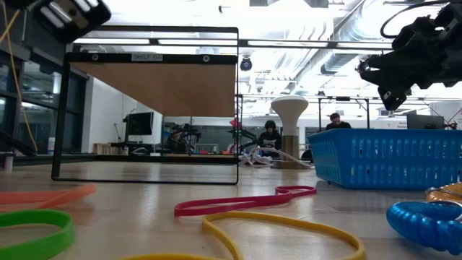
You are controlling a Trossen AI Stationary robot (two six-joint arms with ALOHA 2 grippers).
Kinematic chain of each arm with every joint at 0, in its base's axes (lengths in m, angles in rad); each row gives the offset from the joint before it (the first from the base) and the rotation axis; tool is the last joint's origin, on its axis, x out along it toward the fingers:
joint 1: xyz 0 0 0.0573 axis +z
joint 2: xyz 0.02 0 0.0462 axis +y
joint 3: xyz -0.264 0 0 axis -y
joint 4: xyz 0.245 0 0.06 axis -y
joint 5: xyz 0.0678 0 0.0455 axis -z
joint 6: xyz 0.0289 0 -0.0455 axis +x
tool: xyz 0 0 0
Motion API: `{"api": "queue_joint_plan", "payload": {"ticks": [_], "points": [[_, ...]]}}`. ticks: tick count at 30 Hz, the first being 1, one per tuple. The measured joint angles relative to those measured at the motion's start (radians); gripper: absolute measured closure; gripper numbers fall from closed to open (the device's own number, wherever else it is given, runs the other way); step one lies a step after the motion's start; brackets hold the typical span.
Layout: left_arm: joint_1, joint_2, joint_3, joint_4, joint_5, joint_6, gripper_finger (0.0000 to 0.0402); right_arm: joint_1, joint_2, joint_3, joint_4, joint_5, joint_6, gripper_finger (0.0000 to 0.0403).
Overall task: Pick & Place Office Desk Supplies
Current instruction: Put the black rubber band into the red bin
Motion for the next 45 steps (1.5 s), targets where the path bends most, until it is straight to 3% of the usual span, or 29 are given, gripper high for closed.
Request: {"api": "queue_joint_plan", "payload": {"ticks": [9,15,31,38,45], "points": [[-0.042,0.144,0.213,-0.178,-0.065,-0.007,0.0291,0.000,0.000,0.000,0.000,0.000,0.000,0.0292],[-0.060,0.211,0.301,-0.315,-0.121,-0.141,0.0291,0.000,0.000,0.000,0.000,0.000,0.000,0.0292],[-0.125,0.286,0.301,-0.381,-0.138,-0.430,0.0291,0.000,0.003,0.000,0.002,0.001,0.000,0.0292],[-0.110,0.336,0.302,-0.383,-0.059,-0.412,0.0291,0.000,0.003,0.000,0.001,0.001,0.000,0.0292],[-0.111,0.353,0.303,-0.397,-0.060,-0.394,0.0291,0.000,0.003,0.000,0.001,0.001,0.000,0.0292]]}}
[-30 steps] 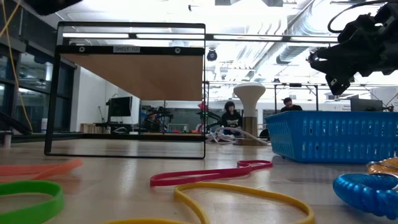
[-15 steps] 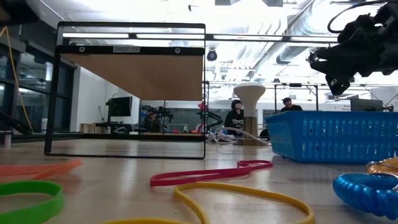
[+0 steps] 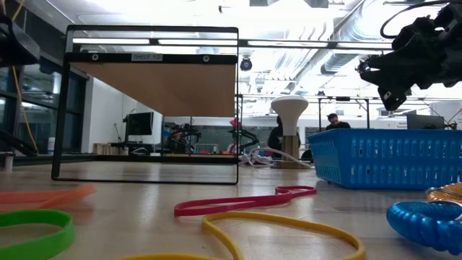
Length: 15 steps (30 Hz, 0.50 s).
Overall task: Pick & Place Office Desk Supplies
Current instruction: Put the black rubber band into the red bin
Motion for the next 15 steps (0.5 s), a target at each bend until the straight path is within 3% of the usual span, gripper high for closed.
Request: {"api": "queue_joint_plan", "payload": {"ticks": [15], "points": [[-0.001,0.065,0.000,0.051,-0.014,-0.027,0.0291,0.000,0.000,0.000,0.000,0.001,0.000,0.0292]]}}
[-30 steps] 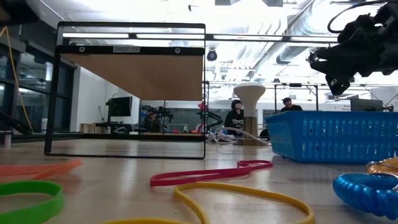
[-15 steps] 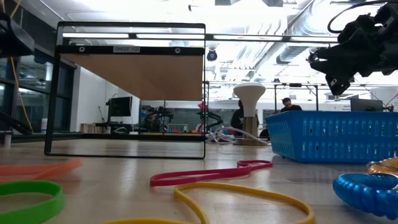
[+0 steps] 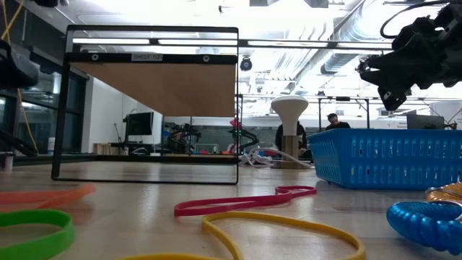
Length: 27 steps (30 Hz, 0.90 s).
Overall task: Pick & Place Office Desk Supplies
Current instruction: Put the black rubber band into the red bin
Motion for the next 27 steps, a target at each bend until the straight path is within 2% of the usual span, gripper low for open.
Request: {"api": "queue_joint_plan", "payload": {"ticks": [19,23,27], "points": [[-0.005,0.023,-0.001,-0.017,-0.001,0.017,0.0292,0.000,0.000,0.000,0.000,-0.001,0.000,0.0292],[-0.005,0.023,-0.001,-0.013,-0.004,0.017,0.0310,0.000,0.000,0.000,0.000,-0.001,0.000,0.0292],[-0.005,0.023,-0.001,-0.009,-0.004,0.018,0.0346,0.000,0.000,0.000,0.000,-0.001,0.000,0.0292]]}}
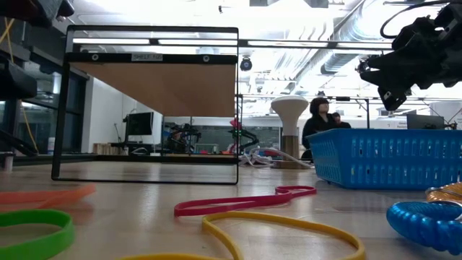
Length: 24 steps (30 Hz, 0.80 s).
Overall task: Pick & Place Office Desk Supplies
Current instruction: Put the black rubber band into the red bin
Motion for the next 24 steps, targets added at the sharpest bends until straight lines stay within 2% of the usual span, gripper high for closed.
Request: {"api": "queue_joint_plan", "payload": {"ticks": [6,18,24], "points": [[0.000,0.000,0.000,0.009,0.001,0.000,0.0397,0.000,0.000,0.000,0.000,0.000,0.000,0.0292],[0.008,-0.005,0.000,0.046,0.028,0.019,0.0400,0.000,0.000,0.000,0.000,0.000,0.000,0.0292],[0.025,-0.079,0.000,0.003,0.033,0.059,0.0400,0.000,0.000,0.000,0.000,0.000,0.000,0.0292]]}}
